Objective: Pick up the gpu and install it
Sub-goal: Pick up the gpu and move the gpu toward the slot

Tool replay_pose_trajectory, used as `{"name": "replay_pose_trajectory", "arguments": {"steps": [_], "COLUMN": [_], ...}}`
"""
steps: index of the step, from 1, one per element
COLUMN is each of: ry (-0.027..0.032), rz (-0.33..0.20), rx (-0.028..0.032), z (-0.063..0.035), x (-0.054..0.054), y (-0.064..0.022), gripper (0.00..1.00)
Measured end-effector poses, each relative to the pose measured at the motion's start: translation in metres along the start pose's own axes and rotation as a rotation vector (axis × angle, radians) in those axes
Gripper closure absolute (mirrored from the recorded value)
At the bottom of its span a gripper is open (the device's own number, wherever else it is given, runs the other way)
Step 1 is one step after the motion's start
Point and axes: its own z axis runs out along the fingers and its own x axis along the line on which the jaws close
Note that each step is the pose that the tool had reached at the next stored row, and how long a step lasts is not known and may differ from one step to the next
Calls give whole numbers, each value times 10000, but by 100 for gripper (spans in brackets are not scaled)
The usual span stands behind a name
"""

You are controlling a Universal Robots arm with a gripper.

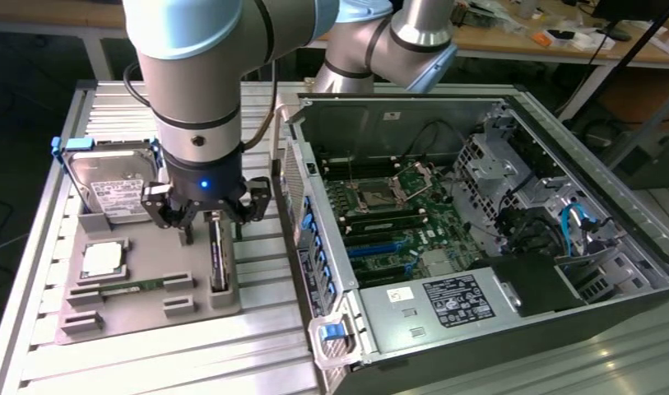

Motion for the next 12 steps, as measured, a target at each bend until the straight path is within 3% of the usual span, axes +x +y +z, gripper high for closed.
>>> {"name": "replay_pose_trajectory", "arguments": {"steps": [6,8,9,10,12], "ry": [0,1,1,1,1], "rz": [0,0,-1,-2,0], "rx": [0,0,0,0,0], "z": [0,0,0,0,0], "x": [0,0,0,-10,-14], "y": [0,0,0,-1,0], "gripper": [35,48,48,55,55]}}
